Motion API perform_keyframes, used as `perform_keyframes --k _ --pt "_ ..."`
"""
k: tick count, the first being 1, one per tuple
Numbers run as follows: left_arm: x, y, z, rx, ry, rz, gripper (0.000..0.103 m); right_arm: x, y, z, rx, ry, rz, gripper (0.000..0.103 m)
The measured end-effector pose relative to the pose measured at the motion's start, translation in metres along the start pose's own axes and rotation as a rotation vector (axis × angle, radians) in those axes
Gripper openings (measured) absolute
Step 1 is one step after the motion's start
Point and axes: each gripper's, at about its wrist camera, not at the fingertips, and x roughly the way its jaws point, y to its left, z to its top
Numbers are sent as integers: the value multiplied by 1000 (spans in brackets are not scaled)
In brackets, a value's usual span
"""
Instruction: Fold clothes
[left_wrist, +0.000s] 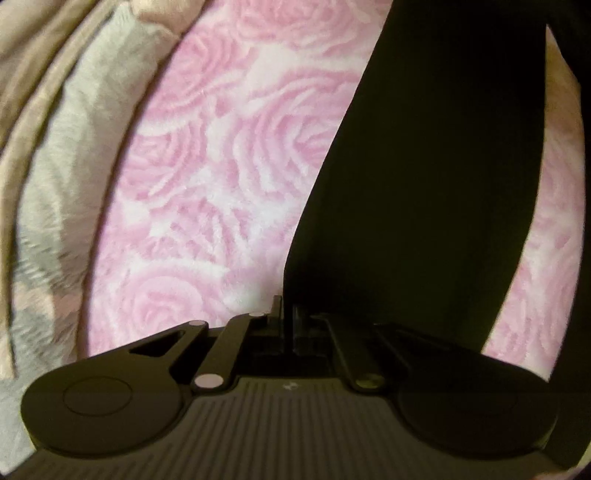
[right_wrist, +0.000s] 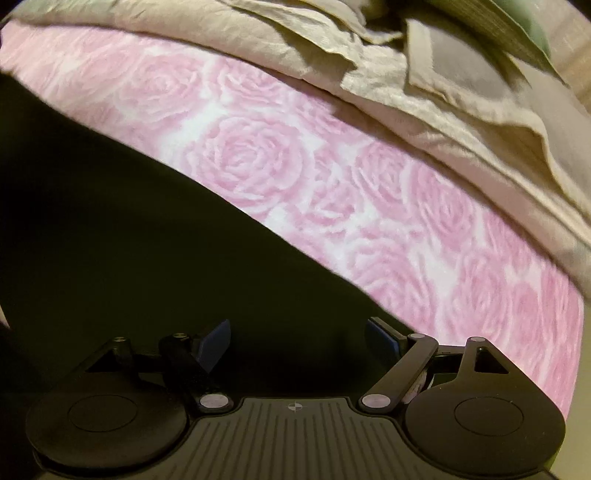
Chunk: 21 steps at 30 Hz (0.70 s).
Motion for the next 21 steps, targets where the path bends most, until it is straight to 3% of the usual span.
perform_keyframes --k 9,12,18,19,20,21 --pt "-16 -44 -5 -36 -8 130 1 40 -41 -17 -306 12 -83 83" --pt "-13 -51 -6 -43 3 157 1 57 -60 -19 -352 32 -43 83" --pt "-8 -59 -1 -44 47 191 1 79 -76 -10 -489 87 127 82" --pt "-8 -60 0 -52 52 196 1 82 -79 -7 -496 102 156 76" --pt "-9 -61 0 -60 57 199 1 83 -82 -4 -489 120 191 62" --pt "-11 -63 0 -65 60 204 1 83 -83 -3 -480 131 216 56"
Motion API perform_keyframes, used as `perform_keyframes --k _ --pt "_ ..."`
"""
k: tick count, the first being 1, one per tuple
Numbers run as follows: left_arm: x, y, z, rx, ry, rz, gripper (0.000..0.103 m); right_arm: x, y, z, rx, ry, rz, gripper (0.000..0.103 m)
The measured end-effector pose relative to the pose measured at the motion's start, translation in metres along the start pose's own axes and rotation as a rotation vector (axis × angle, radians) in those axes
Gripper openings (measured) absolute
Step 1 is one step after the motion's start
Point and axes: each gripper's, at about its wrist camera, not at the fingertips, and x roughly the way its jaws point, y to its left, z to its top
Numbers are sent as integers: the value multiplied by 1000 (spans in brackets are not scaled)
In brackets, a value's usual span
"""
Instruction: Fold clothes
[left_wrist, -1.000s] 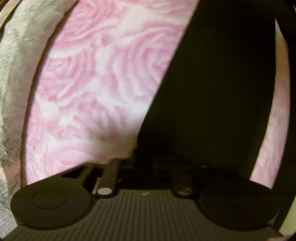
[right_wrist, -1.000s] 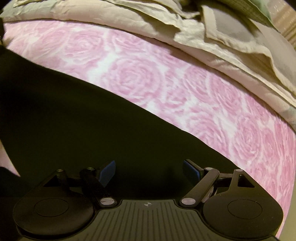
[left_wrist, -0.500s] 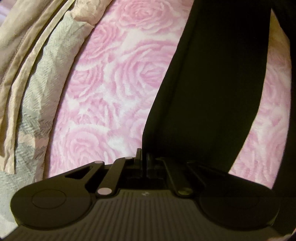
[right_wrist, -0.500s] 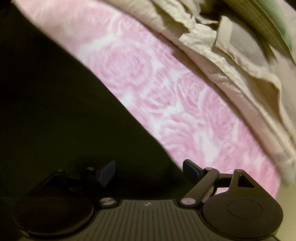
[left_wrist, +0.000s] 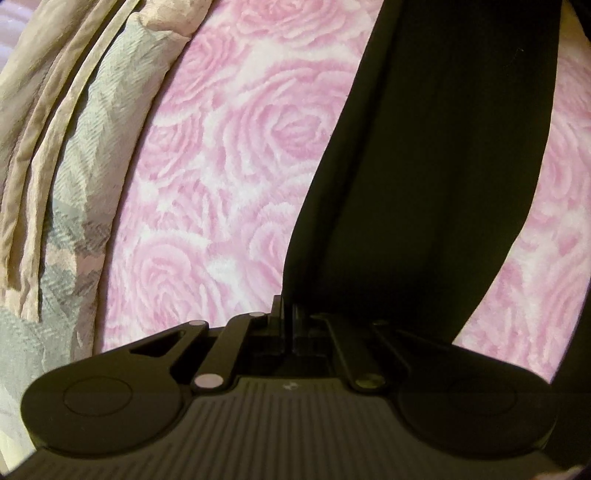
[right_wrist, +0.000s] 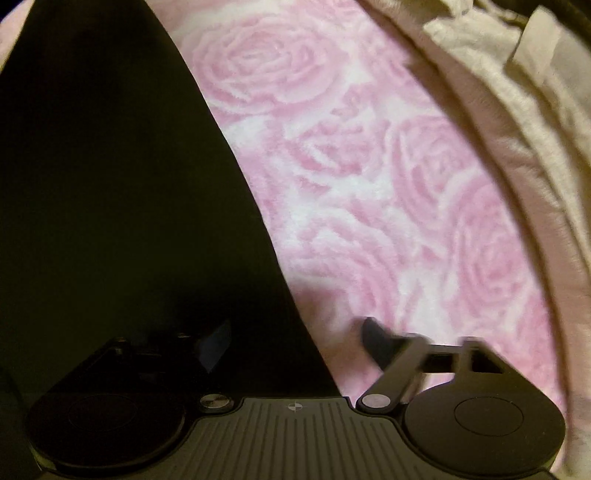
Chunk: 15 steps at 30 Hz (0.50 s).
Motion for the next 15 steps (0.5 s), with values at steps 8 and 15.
perform_keyframes --k 8,15 --pt "-41 -10 -3 -9 -3 71 1 -40 27 -23 53 -90 -67 5" --pt "-128 -44 -29 -22 -41 157 1 -115 119 -63 11 -228 -263 4"
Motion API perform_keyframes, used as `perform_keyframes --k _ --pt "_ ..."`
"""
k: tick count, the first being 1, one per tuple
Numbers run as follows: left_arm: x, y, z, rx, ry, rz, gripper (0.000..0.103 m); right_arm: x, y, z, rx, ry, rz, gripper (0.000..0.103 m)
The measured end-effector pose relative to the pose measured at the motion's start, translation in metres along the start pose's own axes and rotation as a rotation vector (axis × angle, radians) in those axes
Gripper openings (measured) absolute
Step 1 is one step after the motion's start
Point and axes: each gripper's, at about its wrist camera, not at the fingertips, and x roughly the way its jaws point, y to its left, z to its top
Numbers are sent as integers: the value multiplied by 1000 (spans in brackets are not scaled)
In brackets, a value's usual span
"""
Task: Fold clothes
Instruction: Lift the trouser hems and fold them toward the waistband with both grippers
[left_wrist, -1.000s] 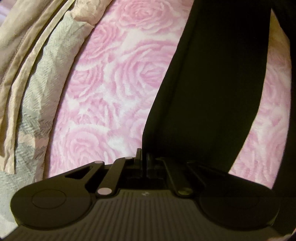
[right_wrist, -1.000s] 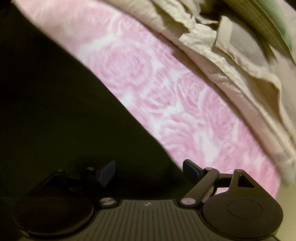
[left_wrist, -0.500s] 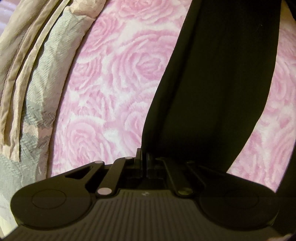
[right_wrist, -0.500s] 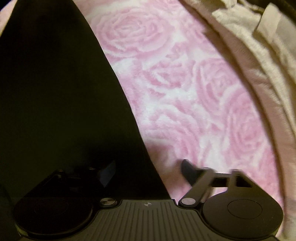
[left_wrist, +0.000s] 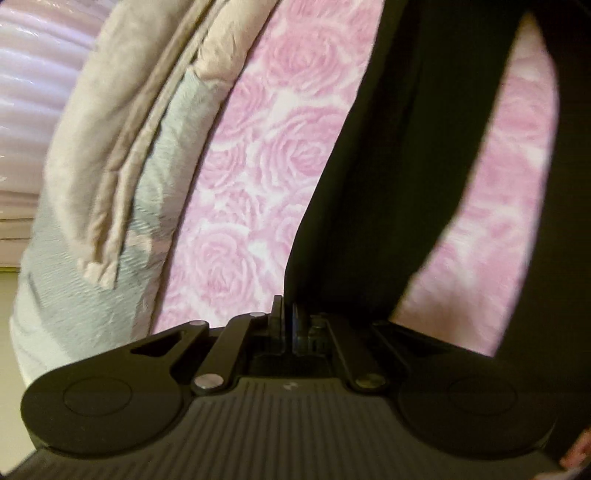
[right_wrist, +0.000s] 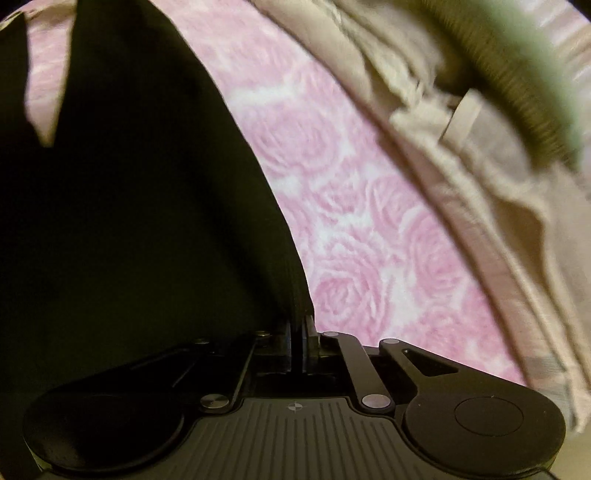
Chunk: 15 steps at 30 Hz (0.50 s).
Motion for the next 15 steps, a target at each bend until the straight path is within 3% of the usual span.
perform_keyframes --k 7,10,15 --pt "-91 -83 -48 -22 -18 -31 1 -90 114 -48 5 -51 -95 3" --pt "-107 -135 -72 10 -12 -96 1 -91 171 -70 43 3 -85 3" --pt "-95 -217 -108 124 -40 -171 1 -73 250 -94 106 81 -97 3"
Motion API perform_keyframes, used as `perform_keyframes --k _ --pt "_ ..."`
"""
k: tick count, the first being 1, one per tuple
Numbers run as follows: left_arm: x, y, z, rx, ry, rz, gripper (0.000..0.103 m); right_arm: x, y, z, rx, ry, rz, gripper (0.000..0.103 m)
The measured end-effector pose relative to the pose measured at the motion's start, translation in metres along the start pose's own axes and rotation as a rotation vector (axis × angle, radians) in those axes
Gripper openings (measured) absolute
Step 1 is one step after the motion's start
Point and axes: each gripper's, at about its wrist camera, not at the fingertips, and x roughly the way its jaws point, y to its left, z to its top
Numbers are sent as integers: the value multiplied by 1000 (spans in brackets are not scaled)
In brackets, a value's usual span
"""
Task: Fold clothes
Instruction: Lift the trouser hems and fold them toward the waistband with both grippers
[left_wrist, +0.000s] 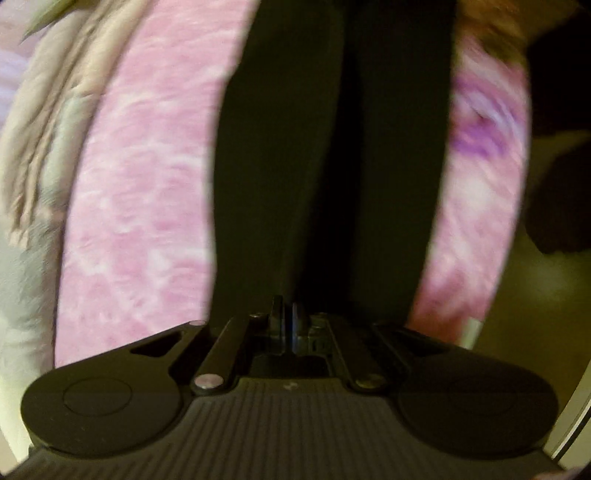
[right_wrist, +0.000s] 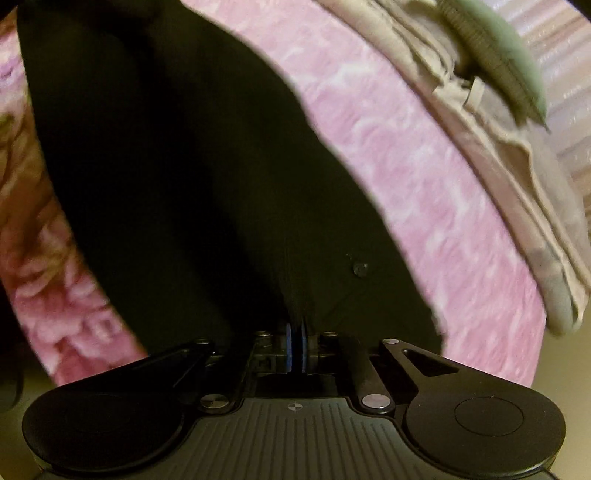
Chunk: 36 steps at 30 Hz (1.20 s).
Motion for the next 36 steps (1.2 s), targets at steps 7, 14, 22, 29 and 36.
perform_keyframes --k 7,14,22,29,36 --pt "3 -6 -26 -62 -66 85 1 2 37 -4 50 33 -117 3" --pt "-20 2 -39 -123 -59 164 1 -25 30 -14 19 16 -140 3" --pt "28 -61 -30 -52 43 87 1 12 49 -31 11 49 -81 3" --pt "19 -54 -36 -115 36 102 1 1 46 -31 55 32 -126 3" --pt "45 -74 -33 -82 75 81 2 12 59 -36 79 70 -112 3"
